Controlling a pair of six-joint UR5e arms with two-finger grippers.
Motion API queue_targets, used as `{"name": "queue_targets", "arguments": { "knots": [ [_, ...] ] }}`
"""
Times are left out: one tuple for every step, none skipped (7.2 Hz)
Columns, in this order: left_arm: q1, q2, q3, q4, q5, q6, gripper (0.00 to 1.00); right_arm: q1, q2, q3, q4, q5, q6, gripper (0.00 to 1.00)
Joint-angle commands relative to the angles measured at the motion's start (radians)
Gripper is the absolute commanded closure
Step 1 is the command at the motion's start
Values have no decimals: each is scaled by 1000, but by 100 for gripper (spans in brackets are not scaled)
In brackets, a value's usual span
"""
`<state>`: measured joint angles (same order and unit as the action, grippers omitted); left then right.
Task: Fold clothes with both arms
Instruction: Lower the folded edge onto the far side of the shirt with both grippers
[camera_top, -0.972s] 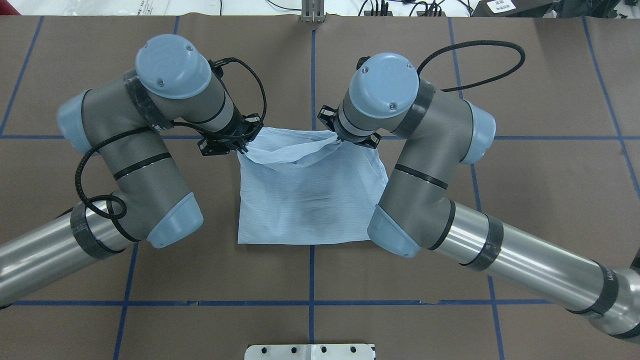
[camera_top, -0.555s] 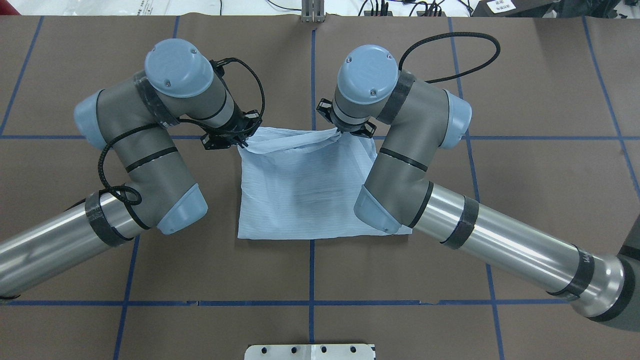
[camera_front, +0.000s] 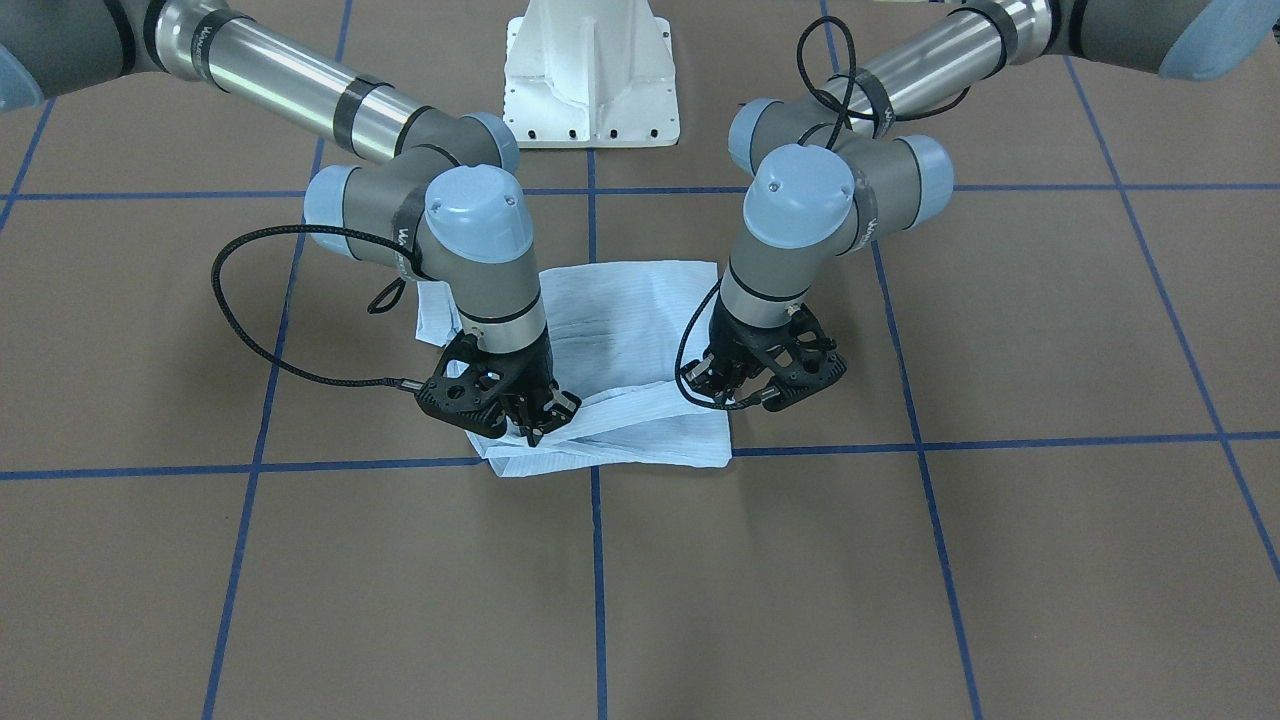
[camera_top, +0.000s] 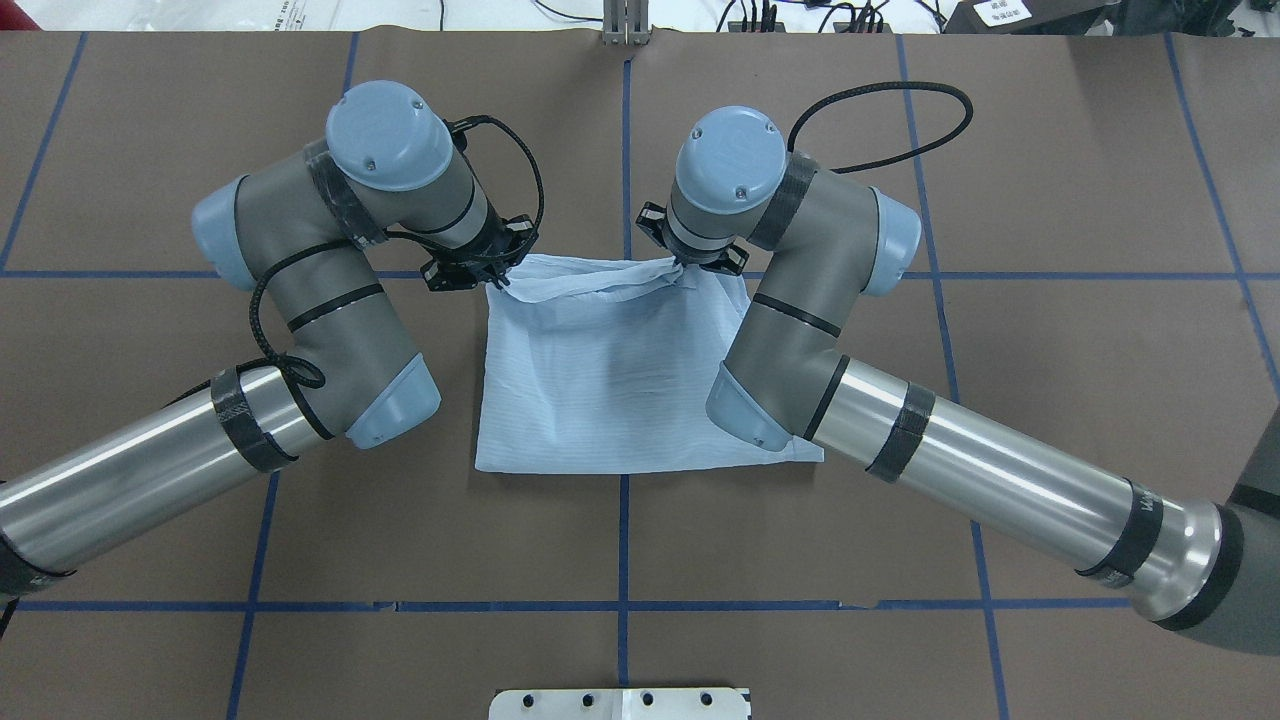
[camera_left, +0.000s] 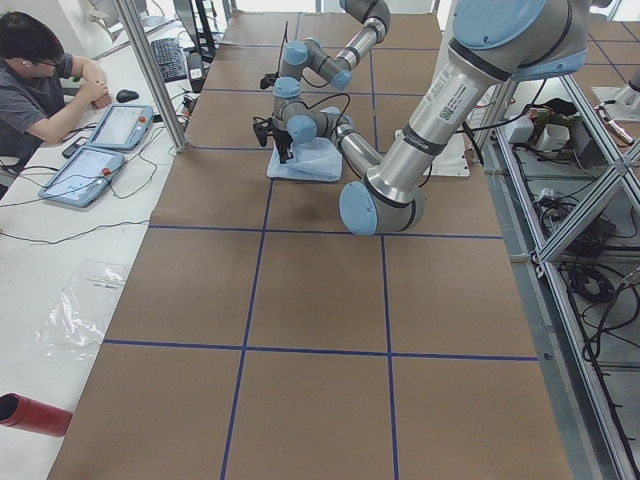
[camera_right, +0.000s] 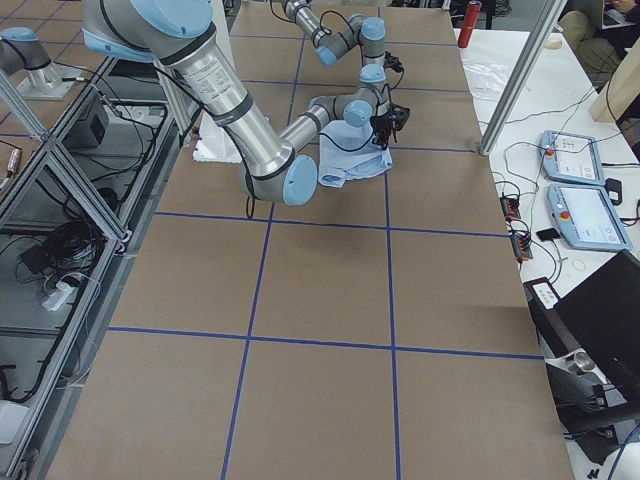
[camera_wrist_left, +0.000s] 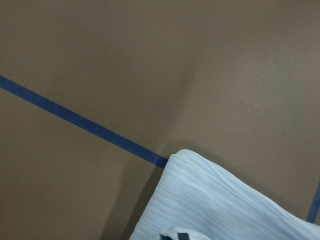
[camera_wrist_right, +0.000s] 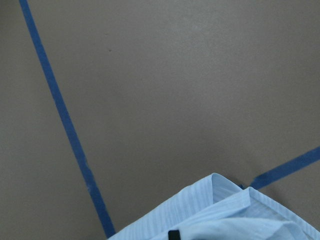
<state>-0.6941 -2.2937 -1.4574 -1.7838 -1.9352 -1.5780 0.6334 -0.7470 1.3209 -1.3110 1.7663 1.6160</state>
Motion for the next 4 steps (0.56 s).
{"name": "queue_targets", "arguments": {
  "knots": [
    [-10, -3, 8, 10, 37, 0, 0, 20, 0, -11, 1, 19, -1, 0],
    [-48, -3, 9, 14, 36, 1, 0, 72, -2, -14, 1, 123, -20, 0],
    [-79, 2, 11, 15, 35, 3, 0, 115, -2, -14, 1, 186, -68, 0],
    [-87, 5, 6, 36, 33, 28, 0, 130, -9, -14, -1, 190, -106, 0]
  ]
}}
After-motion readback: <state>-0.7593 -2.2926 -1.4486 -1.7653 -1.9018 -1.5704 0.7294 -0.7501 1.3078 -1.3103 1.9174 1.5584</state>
